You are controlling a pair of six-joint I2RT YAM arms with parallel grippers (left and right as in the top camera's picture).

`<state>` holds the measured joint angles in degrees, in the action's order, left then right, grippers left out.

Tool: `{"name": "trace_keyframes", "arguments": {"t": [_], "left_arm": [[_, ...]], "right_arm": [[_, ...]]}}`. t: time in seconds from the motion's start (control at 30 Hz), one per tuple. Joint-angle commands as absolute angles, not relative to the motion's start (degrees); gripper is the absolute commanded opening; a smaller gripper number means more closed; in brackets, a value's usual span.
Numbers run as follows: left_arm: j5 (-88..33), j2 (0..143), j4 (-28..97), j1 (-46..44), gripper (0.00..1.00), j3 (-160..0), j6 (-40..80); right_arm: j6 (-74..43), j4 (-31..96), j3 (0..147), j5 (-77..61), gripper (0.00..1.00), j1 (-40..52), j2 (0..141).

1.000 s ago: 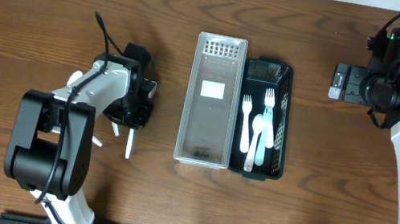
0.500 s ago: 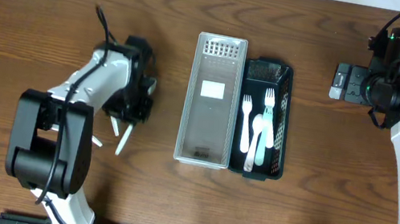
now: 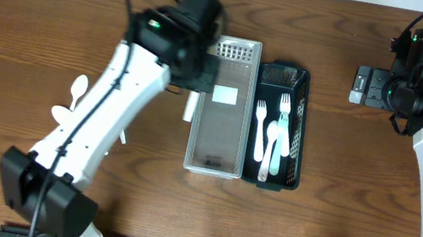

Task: Pack container
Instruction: 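Place the spoon into the clear basket with the left gripper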

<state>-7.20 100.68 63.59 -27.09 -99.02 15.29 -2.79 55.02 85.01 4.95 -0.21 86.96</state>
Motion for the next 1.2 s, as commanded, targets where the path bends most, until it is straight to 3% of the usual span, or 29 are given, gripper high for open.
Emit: {"name": "trace_keyframes", "arguments": {"t": [0.0, 0.17, 0.23, 0.43, 0.5, 0.53, 0.6, 0.7, 0.77, 0.97, 1.17], "left_arm": [[-9.08, 104.81, 62.41, -29.28, 0.06, -98.45, 23.29], [-10.09, 111.57, 62.19, -32.29, 0.06, -98.45, 23.24], [-10.35, 114.15, 62.50, -33.08, 0.14, -98.45, 22.92], [-12.21, 113.23, 64.12, -32.23, 0.17, -100.18, 16.03], [-8.56, 110.56, 65.95, -30.76, 0.24, -101.80, 15.81], [-6.17, 108.75, 66.89, -29.65, 0.30, -102.21, 15.66], [-2.26, 105.23, 68.10, -27.07, 0.58, -102.21, 15.68], [2.37, 101.16, 69.91, -21.52, 0.71, -102.21, 15.66], [2.87, 99.96, 71.00, -17.17, 0.98, -102.19, 15.70], [2.55, 101.08, 71.33, -3.90, 0.98, -98.67, 17.23], [-3.49, 103.50, 62.37, 3.49, 0.98, -87.81, 17.78]], "right_arm": [[-2.74, 55.05, 84.68, 5.58, 0.99, -0.47, 87.37], [-2.74, 55.11, 84.68, 5.58, 0.99, -0.47, 87.37], [-2.76, 55.11, 84.68, 5.56, 0.99, -0.47, 87.37], [-2.72, 55.07, 84.68, 4.21, 0.99, -0.47, 87.37], [-2.72, 55.07, 84.68, 4.21, 0.99, -0.47, 87.37], [-2.72, 55.07, 84.68, 4.21, 0.99, -0.47, 87.37], [-2.72, 55.07, 84.68, 4.23, 0.99, -0.49, 87.37], [-2.72, 55.09, 84.68, 4.21, 0.99, -0.47, 87.37], [-2.72, 55.11, 84.68, 4.21, 0.99, -0.47, 87.37], [-2.70, 55.33, 84.68, 4.23, 0.99, -0.49, 87.37], [-2.70, 55.48, 84.68, 4.23, 0.99, -0.47, 87.37]]}}
